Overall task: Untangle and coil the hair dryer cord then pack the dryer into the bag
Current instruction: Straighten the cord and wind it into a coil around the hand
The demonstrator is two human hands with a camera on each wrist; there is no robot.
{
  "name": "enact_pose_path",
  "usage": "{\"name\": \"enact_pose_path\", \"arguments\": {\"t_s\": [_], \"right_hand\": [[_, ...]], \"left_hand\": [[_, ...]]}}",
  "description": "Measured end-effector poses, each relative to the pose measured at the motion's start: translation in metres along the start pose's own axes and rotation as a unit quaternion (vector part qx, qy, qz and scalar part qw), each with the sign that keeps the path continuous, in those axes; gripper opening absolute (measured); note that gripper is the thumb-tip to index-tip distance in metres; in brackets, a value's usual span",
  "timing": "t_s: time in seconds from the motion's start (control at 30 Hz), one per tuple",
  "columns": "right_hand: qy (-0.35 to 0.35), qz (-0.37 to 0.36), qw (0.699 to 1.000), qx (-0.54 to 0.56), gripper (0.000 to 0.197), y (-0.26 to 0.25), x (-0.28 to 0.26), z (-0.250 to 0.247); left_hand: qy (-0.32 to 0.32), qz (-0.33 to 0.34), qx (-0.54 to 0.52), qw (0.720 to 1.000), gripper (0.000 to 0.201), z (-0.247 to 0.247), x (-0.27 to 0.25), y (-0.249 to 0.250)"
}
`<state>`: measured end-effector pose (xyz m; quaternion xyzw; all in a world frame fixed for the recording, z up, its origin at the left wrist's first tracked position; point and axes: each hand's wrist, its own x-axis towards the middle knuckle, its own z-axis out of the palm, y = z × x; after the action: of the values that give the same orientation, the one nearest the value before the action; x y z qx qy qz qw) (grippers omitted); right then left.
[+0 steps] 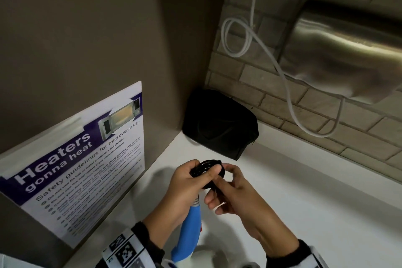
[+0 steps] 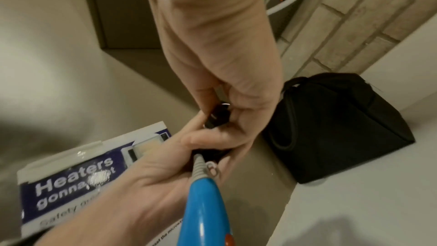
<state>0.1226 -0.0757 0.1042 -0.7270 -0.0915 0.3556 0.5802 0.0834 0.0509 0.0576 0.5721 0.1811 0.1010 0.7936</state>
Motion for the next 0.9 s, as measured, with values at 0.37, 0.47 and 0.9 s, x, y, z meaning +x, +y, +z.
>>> {"name": "enact_pose_path", "arguments": {"t_s": [0.37,0.47,0.9], "right_hand": [[0.103,-0.083,0.991,-0.035,0.013,0.006,-0.026,-0.007],[0.139,-0.128,0.978,-0.084,0.012,0.01,-0.026,-0.01],[0.147,-0.084,0.985,0.02,0.014,0.012,-0.015,0.025]], "left_hand": [[-0.027,-0.062,-0.019,0.998,0.051,-0.003,-0.003,0.004],[-0.077,-0.064,-0.013,0.995,0.05,-0.003,-0.004,0.01],[0.021,-0.043,-0.03,0.998,0.011,0.003,-0.007,0.004]]}}
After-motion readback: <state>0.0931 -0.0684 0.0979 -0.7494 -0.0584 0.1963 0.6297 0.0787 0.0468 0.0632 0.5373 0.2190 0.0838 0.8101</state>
